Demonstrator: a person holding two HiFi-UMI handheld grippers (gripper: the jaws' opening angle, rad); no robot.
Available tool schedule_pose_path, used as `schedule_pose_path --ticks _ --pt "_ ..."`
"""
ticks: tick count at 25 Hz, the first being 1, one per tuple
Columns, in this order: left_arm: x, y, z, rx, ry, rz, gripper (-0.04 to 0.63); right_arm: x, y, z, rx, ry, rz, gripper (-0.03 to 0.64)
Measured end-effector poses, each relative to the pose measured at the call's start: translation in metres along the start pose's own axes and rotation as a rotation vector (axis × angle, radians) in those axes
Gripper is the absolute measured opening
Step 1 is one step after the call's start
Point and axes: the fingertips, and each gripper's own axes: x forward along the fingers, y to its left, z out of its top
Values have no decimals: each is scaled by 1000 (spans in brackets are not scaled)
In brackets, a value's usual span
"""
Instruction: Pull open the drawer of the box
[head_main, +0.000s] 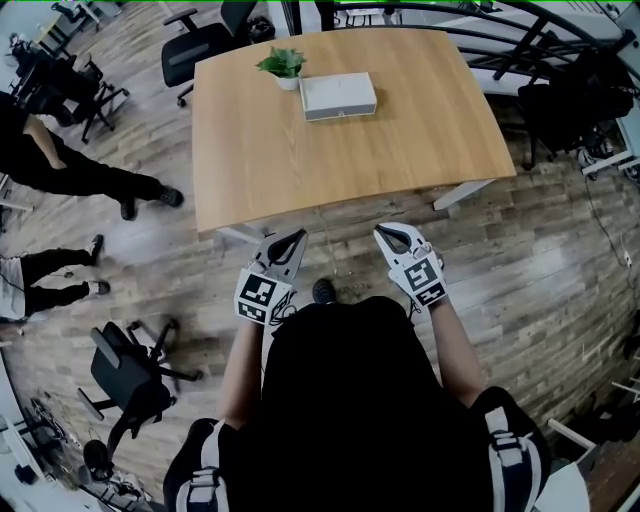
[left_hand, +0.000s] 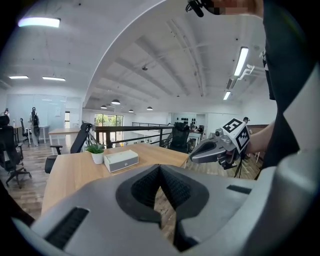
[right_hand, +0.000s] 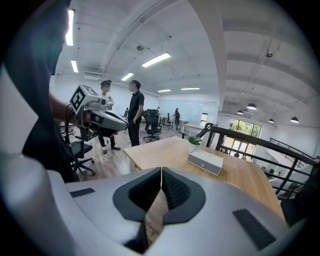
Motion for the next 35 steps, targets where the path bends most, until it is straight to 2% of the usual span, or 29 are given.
schedule_pose_path --ticks 6,13,21,25,35 --pt "-17 28 -12 -50 3 10 23 25 8 9 10 13 -37 26" --pt "-11 40 -12 -61 0 21 23 39 -6 10 18 25 -35 26" --pt "23 61 3 -70 13 59 23 64 -52 21 7 20 -1 26" --pt "52 73 20 -45 14 77 23 80 -85 26 9 11 19 26" --pt "113 95 48 -61 18 162 23 123 -155 32 -4 -3 127 26"
